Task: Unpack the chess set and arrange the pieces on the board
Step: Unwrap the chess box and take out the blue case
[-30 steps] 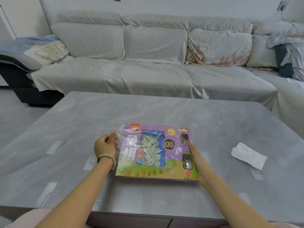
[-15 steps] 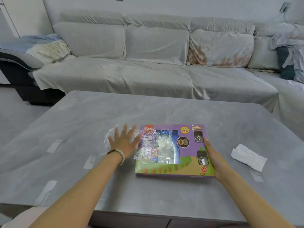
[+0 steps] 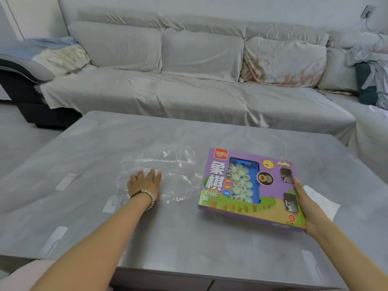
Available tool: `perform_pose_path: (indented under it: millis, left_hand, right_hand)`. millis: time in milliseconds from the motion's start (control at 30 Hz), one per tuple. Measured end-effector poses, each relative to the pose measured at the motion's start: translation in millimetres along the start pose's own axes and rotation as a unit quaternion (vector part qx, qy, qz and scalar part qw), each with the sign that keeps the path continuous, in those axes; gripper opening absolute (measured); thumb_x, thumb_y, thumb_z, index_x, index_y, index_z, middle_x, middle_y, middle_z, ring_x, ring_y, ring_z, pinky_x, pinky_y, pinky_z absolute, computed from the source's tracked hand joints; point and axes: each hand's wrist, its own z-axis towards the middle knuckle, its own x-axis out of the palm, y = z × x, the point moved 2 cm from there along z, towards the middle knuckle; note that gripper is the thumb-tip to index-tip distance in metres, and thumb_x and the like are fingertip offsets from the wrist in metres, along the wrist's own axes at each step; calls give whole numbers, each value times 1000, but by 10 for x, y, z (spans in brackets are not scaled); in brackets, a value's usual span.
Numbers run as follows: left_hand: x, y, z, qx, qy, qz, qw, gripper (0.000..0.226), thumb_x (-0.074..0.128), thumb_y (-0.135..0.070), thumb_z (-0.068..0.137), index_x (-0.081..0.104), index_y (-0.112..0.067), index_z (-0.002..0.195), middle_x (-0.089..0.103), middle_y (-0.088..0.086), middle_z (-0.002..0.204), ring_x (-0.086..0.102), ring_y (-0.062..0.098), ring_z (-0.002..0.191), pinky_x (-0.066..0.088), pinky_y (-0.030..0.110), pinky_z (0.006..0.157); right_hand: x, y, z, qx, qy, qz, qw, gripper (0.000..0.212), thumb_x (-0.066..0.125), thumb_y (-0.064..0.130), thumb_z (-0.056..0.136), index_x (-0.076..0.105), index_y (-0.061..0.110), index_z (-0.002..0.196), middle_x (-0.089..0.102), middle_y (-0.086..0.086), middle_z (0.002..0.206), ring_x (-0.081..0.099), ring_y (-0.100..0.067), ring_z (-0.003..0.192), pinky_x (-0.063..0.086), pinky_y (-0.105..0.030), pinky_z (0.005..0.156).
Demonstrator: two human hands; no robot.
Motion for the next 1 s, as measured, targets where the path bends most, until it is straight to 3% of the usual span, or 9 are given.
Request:
perform_pose_path:
  millis: [167,267,367,433,500,567,700,833,1000]
  left_hand:
    - [-181,285,46,-119,-85,-57,988,87,43,-64,84,5,-19,148,9,15,153,16,35,136,16,43,110]
    - [-184,451,50,-195,-70,-146,967,104,57,-64,76,7,-5,146,25,21,146,23,37,133,22,43,108]
    - [-221,455,94,-148,-67,-211,964,86,65,-53,77,32,1,135,52,20,126,42,36,121,36,41,98]
    - [-290,384,101,-102,-29,-321,941,54,65,-44,81,59,-2,114,64,17,103,57,31,97,43,34,82]
    - [-474,295,88,-85,-31,-427,900,32,61,-37,86,71,-7,91,59,13,75,52,24,69,40,28,68]
    - [-726,262,154,-89,-122,-489,859,30,56,-35,89,70,-10,79,55,12,68,49,25,64,42,32,66]
    - [-1240,208,283,-54,-185,-649,736,24,53,-32,92,57,-11,82,58,0,72,55,15,64,49,25,57]
    - [-1411,-52,166,26,-101,-654,750,29,52,-36,93,52,-17,71,60,1,83,54,16,71,50,29,64]
    - [-1345,-274,-89,70,34,-722,688,26,45,-36,96,42,-18,76,67,4,111,63,22,101,49,39,93]
  right_hand:
    - [398,-147,41,40,40,-13,998,51,50,62,84,69,18,100,73,-13,90,71,-29,66,57,-51,59]
    - [668,-281,71,47,63,-26,997,57,54,64,80,68,16,108,71,-16,102,71,-31,76,55,-55,72]
    - [869,-379,50,46,48,-54,996,51,57,60,80,70,13,96,73,-14,83,70,-28,64,56,-52,63]
    - [994,-428,21,51,53,-65,995,47,56,58,83,70,13,92,73,-13,78,70,-27,59,56,-48,57]
    - [1099,-484,15,58,66,-68,994,48,56,58,83,69,13,97,73,-14,86,70,-28,63,57,-48,60]
    - [1176,-519,13,54,78,-63,994,46,54,56,86,69,15,97,73,-14,89,71,-29,65,57,-47,63]
    - [1328,-560,-12,42,95,-64,993,43,47,51,92,68,15,101,73,-15,93,71,-29,66,57,-46,62]
    - [1384,-580,-13,32,78,-72,994,42,44,49,94,67,15,103,73,-14,93,71,-29,68,58,-40,56]
    - [1318,-484,-130,17,71,-139,988,36,51,44,92,68,13,99,74,-10,86,70,-26,69,57,-36,66]
